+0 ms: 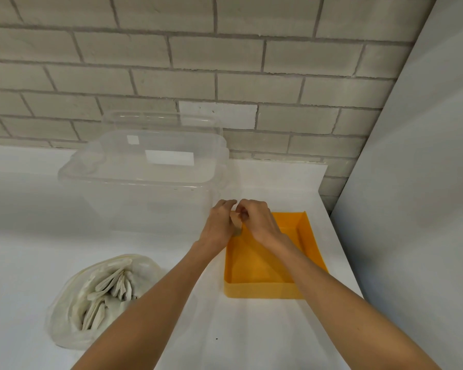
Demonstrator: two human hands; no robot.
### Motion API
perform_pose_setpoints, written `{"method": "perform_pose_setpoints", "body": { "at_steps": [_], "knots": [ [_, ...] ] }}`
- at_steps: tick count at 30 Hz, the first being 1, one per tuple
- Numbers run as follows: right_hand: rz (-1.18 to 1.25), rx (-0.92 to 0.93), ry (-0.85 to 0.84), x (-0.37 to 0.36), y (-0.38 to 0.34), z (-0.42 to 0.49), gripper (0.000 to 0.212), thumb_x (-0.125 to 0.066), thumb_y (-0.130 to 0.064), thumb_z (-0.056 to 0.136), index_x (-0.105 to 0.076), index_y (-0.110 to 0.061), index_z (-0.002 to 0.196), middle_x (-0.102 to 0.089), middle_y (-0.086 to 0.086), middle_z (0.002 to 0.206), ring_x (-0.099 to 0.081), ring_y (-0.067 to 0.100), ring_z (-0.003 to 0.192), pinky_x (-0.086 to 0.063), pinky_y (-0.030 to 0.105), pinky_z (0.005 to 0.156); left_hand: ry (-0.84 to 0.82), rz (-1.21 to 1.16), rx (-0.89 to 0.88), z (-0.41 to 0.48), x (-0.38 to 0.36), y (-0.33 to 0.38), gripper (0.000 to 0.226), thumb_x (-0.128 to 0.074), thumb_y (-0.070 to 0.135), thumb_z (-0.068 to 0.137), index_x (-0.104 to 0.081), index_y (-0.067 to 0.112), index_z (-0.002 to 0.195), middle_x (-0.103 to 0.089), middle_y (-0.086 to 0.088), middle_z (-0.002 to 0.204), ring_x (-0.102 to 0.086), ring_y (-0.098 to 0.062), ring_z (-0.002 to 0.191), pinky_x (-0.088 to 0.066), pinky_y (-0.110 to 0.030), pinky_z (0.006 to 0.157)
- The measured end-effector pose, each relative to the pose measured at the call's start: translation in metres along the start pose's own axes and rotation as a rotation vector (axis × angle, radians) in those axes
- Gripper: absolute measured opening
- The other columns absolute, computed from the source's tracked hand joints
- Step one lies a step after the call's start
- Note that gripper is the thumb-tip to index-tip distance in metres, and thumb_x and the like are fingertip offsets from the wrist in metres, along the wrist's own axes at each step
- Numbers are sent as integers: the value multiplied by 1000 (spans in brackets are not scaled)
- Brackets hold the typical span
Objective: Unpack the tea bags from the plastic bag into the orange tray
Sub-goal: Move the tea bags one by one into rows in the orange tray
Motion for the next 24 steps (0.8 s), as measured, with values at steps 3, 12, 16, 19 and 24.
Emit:
{"method": "perform_pose_setpoints", "body": {
  "at_steps": [3,12,16,19,24],
  "knots": [
    [-23,-14,1,5,4,-1,19,-50,-2,94,-64,-8,105,-64,9,101,-61,21,89,-53,33,76,-15,16,21,-4,1,3,51,-56,4,92,-43,9,141,-43,-11,145,-45,-27,130,-37,-34,107],
    [-57,-21,41,42,5,-7,25,-47,-2,96,-66,-13,108,-60,8,108,-59,20,96,-52,33,82,8,79,-287,-48,35,41,41,-45,-1,94,-53,8,133,-55,-11,133,-57,-26,116,-45,-27,95],
    [0,30,75,53,-21,-15,25,-50,-3,93,-68,-17,103,-64,4,105,-60,15,92,-50,27,81,30,59,-314,-61,67,40,38,-50,2,91,-60,12,126,-63,-8,122,-63,-23,104,-53,-38,89],
    [47,90,39,57,-57,-29,24,-52,-5,91,-70,-16,102,-66,1,101,-57,9,85,-41,15,73,28,18,-290,-73,96,32,33,-53,7,92,-62,16,123,-66,-2,116,-65,-15,97,-54,-34,87],
    [213,141,-25,51,-123,-62,21,-55,-7,90,-73,-18,97,-66,-9,88,-57,-2,73,-40,1,65,2,-58,-196,-104,149,-1,25,-58,13,93,-66,22,115,-67,10,105,-62,0,83,-42,0,74]
  ]
}}
Point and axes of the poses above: each hand's wrist, its own z-axis towards the middle knuckle, its own x-axis out of the back of the hand, y = z × x, the point moved 6 cm from there along z, towards the middle knuckle
